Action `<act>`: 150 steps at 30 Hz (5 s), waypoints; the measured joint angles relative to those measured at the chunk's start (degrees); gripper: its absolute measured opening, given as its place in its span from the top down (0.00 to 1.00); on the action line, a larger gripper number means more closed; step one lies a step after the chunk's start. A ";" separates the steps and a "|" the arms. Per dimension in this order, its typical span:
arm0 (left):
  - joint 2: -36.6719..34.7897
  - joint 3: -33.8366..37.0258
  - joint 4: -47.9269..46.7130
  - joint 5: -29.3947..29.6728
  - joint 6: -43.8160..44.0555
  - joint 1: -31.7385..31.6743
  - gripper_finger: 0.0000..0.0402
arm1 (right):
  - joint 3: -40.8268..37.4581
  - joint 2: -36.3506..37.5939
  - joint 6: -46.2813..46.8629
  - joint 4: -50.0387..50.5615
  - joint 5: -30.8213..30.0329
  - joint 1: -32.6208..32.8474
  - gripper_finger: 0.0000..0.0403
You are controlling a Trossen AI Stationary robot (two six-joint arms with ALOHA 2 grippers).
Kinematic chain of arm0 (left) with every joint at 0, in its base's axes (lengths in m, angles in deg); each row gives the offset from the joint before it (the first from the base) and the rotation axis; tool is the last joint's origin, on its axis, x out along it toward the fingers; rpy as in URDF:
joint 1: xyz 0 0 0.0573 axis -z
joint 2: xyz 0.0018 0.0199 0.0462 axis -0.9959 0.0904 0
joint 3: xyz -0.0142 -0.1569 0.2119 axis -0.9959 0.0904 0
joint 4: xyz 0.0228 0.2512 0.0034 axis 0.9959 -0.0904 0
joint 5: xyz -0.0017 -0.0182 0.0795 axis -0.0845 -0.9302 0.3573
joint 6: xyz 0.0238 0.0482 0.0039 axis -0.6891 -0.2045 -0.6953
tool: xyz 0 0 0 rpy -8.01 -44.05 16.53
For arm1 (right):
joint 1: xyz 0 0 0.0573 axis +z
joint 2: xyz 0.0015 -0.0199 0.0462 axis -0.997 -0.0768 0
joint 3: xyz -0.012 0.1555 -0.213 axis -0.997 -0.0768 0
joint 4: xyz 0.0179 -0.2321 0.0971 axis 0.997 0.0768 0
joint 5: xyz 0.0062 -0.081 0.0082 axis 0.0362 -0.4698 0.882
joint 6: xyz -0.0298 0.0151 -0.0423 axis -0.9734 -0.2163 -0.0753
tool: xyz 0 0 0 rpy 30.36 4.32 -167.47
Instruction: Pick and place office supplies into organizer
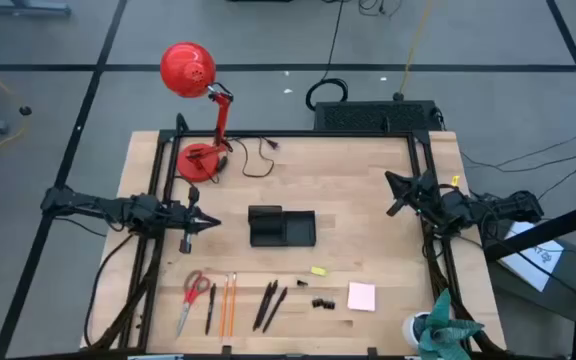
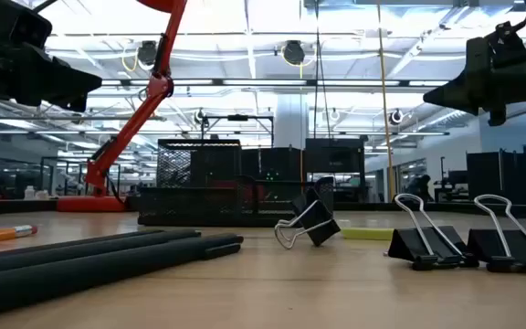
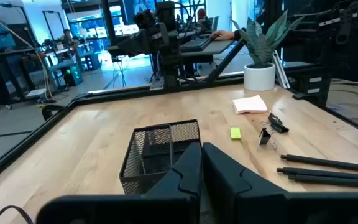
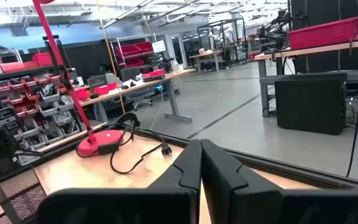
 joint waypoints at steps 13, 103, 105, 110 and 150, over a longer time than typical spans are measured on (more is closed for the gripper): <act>0.00 -0.02 -0.02 0.02 0.00 0.01 0.94 | 0.00 -0.01 -0.02 0.01 0.00 0.01 0.99; 0.00 -0.02 -0.02 0.01 0.00 0.02 0.94 | 0.00 -0.01 -0.01 0.00 0.00 0.00 0.99; 0.00 0.00 -0.01 0.00 0.00 0.01 0.94 | 0.02 0.00 -0.01 0.00 0.00 0.01 0.99; 0.00 -0.02 0.00 0.00 0.00 0.00 0.94 | 0.01 -0.01 -0.02 0.00 0.00 0.01 0.99; 0.00 -0.02 3.40 0.00 6.44 0.00 0.94 | 0.01 0.00 0.00 -0.08 0.11 0.00 0.99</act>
